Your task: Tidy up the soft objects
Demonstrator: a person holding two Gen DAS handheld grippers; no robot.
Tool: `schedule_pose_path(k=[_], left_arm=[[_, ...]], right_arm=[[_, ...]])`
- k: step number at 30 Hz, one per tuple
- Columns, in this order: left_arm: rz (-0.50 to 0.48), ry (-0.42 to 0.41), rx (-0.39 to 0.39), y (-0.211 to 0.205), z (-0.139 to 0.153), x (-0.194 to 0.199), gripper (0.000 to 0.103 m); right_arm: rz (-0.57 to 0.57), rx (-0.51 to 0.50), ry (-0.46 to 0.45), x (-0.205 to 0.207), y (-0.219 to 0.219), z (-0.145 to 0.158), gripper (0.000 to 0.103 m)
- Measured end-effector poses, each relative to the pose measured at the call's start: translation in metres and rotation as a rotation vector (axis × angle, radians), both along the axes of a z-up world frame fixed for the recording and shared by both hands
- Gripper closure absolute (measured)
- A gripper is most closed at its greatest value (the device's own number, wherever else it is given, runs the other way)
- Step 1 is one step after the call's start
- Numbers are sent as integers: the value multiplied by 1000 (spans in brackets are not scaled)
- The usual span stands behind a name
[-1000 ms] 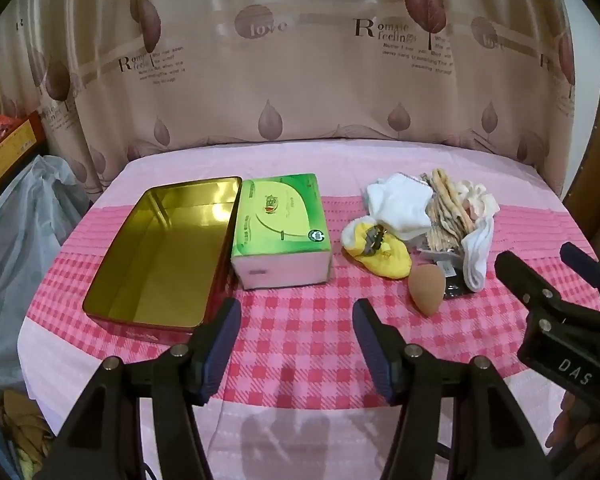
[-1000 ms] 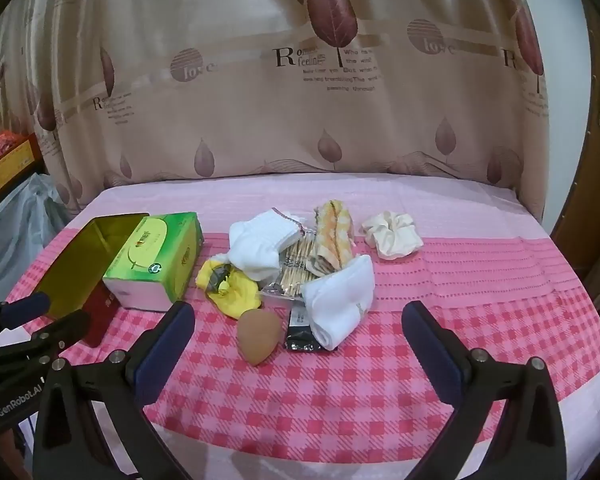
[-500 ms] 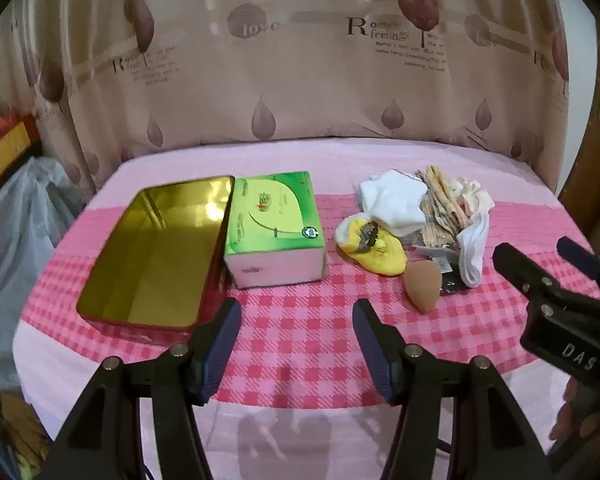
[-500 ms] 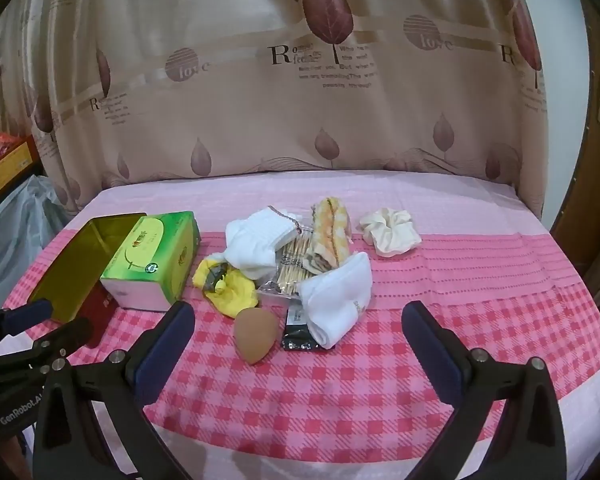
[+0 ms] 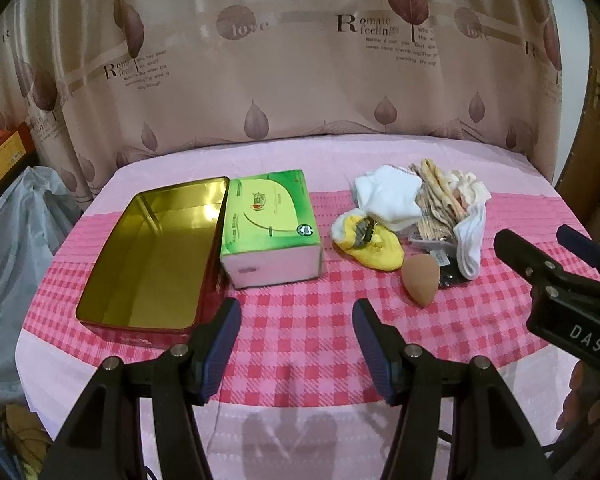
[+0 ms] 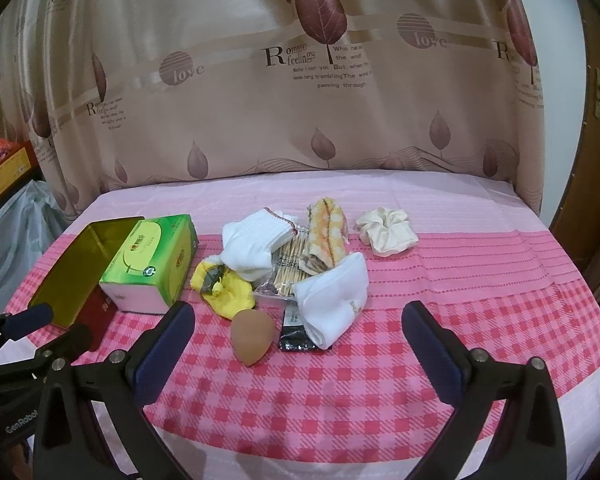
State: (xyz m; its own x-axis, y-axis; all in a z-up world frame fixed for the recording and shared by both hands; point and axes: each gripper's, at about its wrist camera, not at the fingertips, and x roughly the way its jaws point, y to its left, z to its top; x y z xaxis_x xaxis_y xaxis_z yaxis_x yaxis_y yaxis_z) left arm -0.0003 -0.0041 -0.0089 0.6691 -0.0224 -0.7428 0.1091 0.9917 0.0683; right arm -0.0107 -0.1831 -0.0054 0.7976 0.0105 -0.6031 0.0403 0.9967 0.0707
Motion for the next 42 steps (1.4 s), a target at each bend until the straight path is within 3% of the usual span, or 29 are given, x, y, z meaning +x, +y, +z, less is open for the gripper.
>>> schedule_pose_path(k=[4,42], left_arm=[[10,19,-24,3,-2,2,44],[36,50,3,3,-12,4,44]], right_arm=[[3,1,1,0,0,1,1],[19,3,16,-2,6,-3,1]])
